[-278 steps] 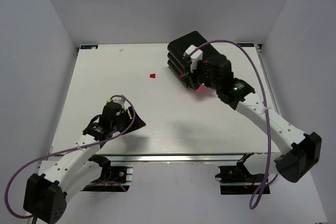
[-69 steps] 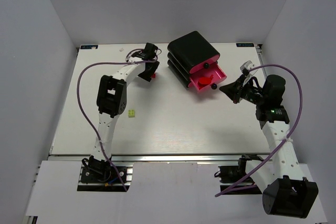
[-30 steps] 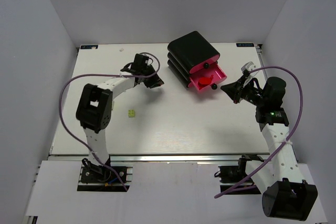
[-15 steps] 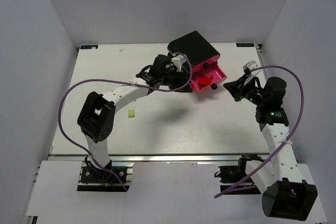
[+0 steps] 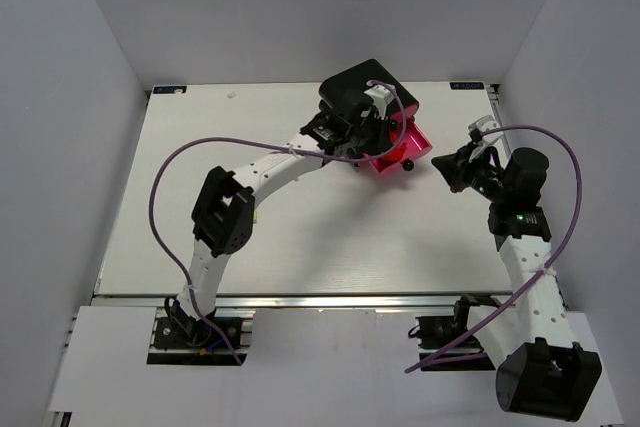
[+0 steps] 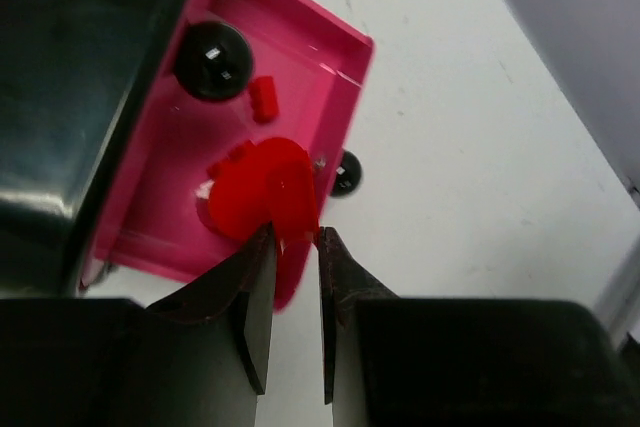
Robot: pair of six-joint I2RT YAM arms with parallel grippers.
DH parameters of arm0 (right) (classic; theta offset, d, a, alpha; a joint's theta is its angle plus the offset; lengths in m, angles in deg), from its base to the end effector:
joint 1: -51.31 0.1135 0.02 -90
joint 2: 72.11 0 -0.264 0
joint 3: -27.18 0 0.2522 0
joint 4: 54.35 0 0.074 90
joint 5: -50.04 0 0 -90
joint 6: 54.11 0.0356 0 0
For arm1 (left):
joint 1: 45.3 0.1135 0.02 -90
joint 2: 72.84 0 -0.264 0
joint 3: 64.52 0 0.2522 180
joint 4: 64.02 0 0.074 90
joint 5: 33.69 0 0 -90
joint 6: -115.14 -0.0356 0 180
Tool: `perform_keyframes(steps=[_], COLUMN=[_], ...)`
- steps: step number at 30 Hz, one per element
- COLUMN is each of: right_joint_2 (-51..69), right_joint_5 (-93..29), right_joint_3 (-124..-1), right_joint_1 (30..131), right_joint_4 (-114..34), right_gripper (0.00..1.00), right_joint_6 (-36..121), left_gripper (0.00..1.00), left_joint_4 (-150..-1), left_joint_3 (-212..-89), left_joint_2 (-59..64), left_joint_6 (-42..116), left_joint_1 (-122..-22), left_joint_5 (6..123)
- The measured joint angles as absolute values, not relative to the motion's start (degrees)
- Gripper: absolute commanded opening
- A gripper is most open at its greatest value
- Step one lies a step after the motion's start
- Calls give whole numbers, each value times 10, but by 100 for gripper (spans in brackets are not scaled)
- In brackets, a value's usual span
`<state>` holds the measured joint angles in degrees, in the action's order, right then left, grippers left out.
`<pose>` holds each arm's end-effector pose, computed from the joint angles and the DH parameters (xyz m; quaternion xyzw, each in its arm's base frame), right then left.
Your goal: Sort the legos into containers by color
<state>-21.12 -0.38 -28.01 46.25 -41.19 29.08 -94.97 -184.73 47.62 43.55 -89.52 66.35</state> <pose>0.2067 0.0045 0.3213 -0.2309 0.7118 0.1928 0.6347 0.3535 -0.3527 0.2835 0.2357 0.8364 -0.3193 0.3782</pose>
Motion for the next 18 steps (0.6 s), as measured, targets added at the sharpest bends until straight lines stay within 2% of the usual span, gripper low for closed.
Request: perform_keyframes(steps=[4, 5, 7, 11, 12, 14, 18], right_joint_2=[-211, -211, -211, -211, -211, -211, -211], right_joint_5=[-3, -3, -1, 3, 4, 6, 9], right_joint_3=[-280, -280, -280, -280, -280, -280, -280], right_joint_1=[459, 457, 456, 454, 453, 452, 450], right_joint_4=[-412, -412, -412, -412, -412, -412, -412], right_gripper=[0, 0, 0, 0, 0, 0, 0], right_joint_6=[293, 293, 294, 295, 295, 295, 295], left_gripper=[9, 14, 17, 29, 39, 47, 50], left_joint_4=[-980, -988, -1004, -1027, -1031, -1036, -1041], left_joint_3=[-1909, -1918, -1930, -1939, -1941, -1945, -1951], left_joint_2=[529, 540, 553, 565, 565, 565, 565], left_joint_6=[431, 430, 429, 425, 424, 422, 420], left_joint_1=[-900, -901, -901, -901, -902, -904, -908], left_joint_5=[612, 600, 574, 533, 525, 516, 507])
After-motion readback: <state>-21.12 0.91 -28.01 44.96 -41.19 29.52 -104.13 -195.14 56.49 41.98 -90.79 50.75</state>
